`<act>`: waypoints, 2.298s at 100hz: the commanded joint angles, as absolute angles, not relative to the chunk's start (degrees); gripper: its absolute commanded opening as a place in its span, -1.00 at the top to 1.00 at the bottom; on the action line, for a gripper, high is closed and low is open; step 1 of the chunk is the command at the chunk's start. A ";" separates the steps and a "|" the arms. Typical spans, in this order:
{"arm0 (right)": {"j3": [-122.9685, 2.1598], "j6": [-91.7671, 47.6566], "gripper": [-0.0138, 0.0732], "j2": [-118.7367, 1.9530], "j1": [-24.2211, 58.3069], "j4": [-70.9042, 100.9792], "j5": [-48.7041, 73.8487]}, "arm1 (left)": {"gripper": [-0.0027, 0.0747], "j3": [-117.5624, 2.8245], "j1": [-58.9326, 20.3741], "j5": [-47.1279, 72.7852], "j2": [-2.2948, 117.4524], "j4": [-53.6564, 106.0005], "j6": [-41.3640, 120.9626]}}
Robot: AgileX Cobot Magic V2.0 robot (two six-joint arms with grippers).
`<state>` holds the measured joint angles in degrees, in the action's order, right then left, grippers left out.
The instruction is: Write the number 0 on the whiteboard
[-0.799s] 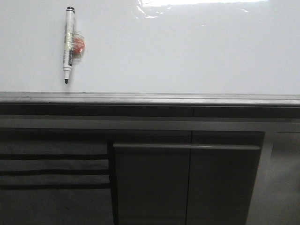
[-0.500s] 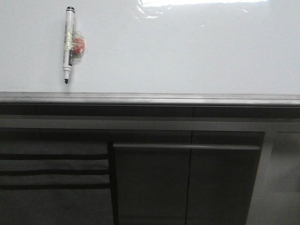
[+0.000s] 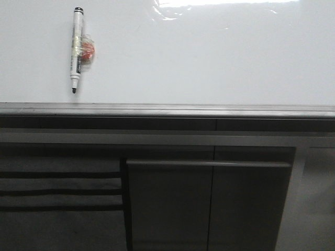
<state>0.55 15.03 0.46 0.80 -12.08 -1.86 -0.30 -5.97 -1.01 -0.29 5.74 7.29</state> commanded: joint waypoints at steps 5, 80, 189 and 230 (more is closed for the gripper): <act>-0.79 15.15 0.85 1.49 0.55 -10.98 -7.63 | 0.98 -0.40 -6.28 -8.90 -1.70 9.10 6.80; -37.63 3.56 0.85 -29.44 0.55 -8.72 30.55 | 0.98 -37.59 -6.28 23.45 26.53 3.24 6.80; -37.85 -12.87 0.09 -41.06 8.76 16.17 31.05 | -0.01 -45.75 -24.13 6.97 70.54 13.77 8.47; -37.85 -12.87 0.09 -41.06 8.76 16.17 32.08 | -0.01 -58.35 -23.74 8.01 85.63 12.82 8.47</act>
<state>-35.57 -12.32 -40.82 8.77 15.43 35.16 -54.78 -23.69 10.90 85.57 12.88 8.61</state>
